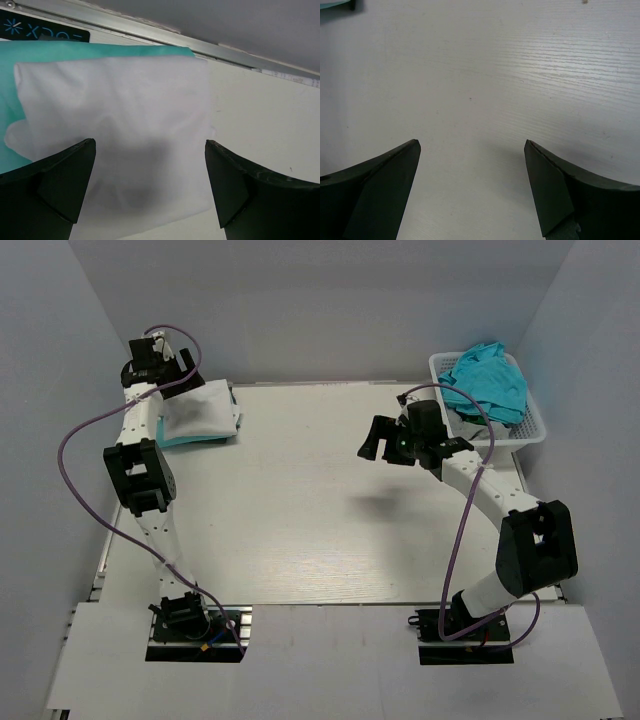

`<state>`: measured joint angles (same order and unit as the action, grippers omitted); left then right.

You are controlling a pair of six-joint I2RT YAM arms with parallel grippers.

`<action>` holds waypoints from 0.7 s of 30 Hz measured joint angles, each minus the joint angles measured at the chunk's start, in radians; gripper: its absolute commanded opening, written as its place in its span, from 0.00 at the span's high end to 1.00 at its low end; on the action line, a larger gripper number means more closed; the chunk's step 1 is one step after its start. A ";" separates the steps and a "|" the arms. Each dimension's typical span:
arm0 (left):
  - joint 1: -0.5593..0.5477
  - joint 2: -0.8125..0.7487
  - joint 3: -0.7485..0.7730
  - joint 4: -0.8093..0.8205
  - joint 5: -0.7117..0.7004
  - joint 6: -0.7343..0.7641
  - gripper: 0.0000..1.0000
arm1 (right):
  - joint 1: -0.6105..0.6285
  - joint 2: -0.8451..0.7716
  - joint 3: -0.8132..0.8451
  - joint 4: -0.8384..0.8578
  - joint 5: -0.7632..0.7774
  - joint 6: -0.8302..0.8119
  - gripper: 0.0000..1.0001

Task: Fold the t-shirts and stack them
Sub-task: Put the neatly folded tshirt into the corner of the board with the left arm

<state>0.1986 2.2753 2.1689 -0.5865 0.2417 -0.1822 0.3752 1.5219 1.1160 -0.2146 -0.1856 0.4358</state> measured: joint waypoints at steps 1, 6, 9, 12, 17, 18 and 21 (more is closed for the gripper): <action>0.008 0.011 -0.006 0.025 -0.003 0.000 0.00 | 0.000 0.000 0.000 -0.001 0.003 -0.002 0.10; 0.053 0.089 -0.010 0.084 -0.018 0.000 0.00 | 0.000 0.018 0.033 -0.031 0.029 -0.011 0.10; 0.091 0.162 -0.009 0.097 -0.018 -0.002 0.00 | 0.000 0.040 0.063 -0.036 0.041 -0.019 0.10; 0.124 0.213 -0.013 0.118 -0.004 -0.002 0.00 | 0.000 0.063 0.088 -0.043 0.045 -0.025 0.10; 0.154 0.209 -0.014 0.139 0.063 0.023 0.00 | 0.000 0.084 0.096 -0.047 0.040 -0.026 0.10; 0.156 0.209 -0.014 0.139 0.077 0.032 0.00 | 0.000 0.087 0.096 -0.047 0.039 -0.026 0.10; 0.161 0.208 -0.014 0.140 0.118 0.053 0.00 | 0.000 0.091 0.096 -0.047 0.027 -0.025 0.10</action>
<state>0.3599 2.4832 2.1548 -0.4465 0.3599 -0.1287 0.3752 1.6131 1.2118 -0.2615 -0.1589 0.4107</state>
